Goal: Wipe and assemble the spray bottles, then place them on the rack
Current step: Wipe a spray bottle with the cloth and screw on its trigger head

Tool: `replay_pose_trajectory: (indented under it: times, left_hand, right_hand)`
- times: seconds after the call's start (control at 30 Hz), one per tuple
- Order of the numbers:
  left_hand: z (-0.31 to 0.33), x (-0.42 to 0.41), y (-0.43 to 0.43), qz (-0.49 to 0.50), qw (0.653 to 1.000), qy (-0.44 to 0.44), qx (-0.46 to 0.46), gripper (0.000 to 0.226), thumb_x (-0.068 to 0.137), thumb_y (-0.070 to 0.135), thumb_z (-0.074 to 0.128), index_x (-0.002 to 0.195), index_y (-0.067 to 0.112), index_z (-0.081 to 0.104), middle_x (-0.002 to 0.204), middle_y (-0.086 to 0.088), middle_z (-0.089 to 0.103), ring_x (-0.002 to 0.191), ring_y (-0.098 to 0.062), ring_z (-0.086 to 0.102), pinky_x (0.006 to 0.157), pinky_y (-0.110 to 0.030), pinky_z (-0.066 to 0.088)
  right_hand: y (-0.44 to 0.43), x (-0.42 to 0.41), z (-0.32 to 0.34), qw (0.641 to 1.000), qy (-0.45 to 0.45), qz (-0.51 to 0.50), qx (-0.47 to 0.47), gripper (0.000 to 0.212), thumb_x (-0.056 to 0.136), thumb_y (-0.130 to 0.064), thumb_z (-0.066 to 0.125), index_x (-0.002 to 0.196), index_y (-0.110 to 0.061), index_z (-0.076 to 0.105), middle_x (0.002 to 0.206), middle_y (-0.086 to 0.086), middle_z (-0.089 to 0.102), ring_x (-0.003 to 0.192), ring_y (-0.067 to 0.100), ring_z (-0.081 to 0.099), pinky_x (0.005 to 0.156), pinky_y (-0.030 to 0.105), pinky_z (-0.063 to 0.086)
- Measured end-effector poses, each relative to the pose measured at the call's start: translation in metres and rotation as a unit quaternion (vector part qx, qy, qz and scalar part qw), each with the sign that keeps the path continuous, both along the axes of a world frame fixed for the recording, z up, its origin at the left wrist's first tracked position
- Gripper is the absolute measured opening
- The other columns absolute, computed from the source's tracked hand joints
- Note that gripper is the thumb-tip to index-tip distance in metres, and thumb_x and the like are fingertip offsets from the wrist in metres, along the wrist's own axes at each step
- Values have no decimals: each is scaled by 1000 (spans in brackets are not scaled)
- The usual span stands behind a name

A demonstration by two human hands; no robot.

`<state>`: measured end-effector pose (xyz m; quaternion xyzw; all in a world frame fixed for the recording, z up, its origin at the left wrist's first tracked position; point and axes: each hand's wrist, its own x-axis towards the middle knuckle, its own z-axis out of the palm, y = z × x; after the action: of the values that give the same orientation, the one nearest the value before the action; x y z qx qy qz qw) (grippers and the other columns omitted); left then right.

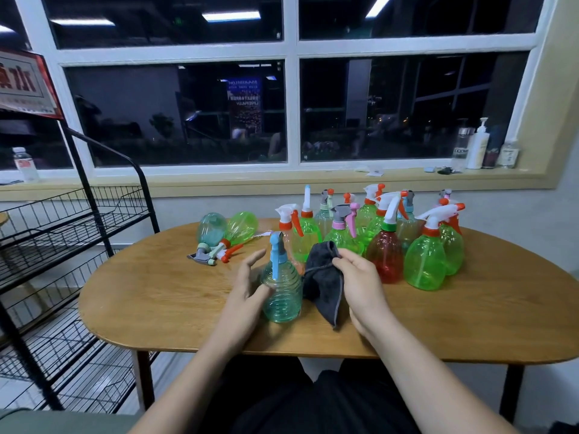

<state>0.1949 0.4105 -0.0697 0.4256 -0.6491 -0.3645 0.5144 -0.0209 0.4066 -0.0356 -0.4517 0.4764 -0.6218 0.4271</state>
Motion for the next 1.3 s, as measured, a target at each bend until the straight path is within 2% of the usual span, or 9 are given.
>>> replay_pose_trajectory:
  times: [0.17,0.3,0.47,0.73,0.83,0.97,1.07,1.17,1.3]
  left_hand:
    - [-2,1,-6,51,998,-21,-36,94,78,47,92,151,53,33,134,7,51,112,-2,59,88,-14,51]
    - [-2,2,-7,33,999,-14,-28,79,87,42,80,149,54,33,144,16,51,129,4,52,103,-27,48]
    - [1,1,-4,11,1000,15,-2,61,99,12,64,145,44,40,132,9,66,117,-4,65,109,-39,51]
    - [-4,3,-8,45,998,-25,-34,79,76,50,93,139,51,45,139,9,57,124,-4,58,103,-34,51]
    - [-2,2,-5,26,999,-18,-26,57,90,42,84,137,44,53,138,16,61,125,-2,59,108,-39,51]
    - [0,0,-3,28,999,-2,-29,43,94,36,68,136,37,58,135,12,66,127,-11,61,111,-54,48]
    - [0,0,-4,34,999,-8,-27,43,94,39,68,136,38,59,135,11,67,127,-12,62,109,-57,48]
    - [-1,0,-5,38,999,-6,-25,43,93,43,70,135,39,60,135,12,68,129,-13,62,109,-58,49]
    - [-1,0,-5,40,999,-12,-30,48,92,47,69,138,37,58,138,11,67,131,-15,61,109,-59,48]
  right_hand:
    - [7,6,-1,999,29,-16,-20,41,109,-6,53,101,-38,77,87,-33,74,91,-14,68,93,19,55]
    - [13,9,5,998,51,-17,-42,31,110,-8,53,115,-33,71,83,-42,68,87,-25,61,74,2,46]
    - [14,9,3,997,64,-10,-45,33,110,-10,53,110,-38,70,84,-45,68,90,-25,62,81,7,47]
    - [16,9,8,994,72,-25,-76,31,111,-14,53,122,-36,71,95,-43,69,102,-20,62,96,20,52]
    - [21,12,19,992,81,-25,-88,35,111,-11,51,98,-38,69,97,-40,71,103,-16,64,97,23,55]
    - [21,24,27,987,115,-24,-106,28,110,-22,49,108,-31,76,102,-4,80,107,22,74,99,54,58]
    - [24,30,29,982,144,-21,-117,30,112,-17,48,130,-15,72,105,-12,77,105,-3,69,105,43,52]
    - [27,32,17,968,211,-10,-138,28,113,-17,46,118,2,65,105,18,70,100,24,66,97,54,47]
    - [27,34,-11,948,288,-11,-131,27,113,-21,45,108,-4,66,94,19,68,85,28,63,82,54,49]
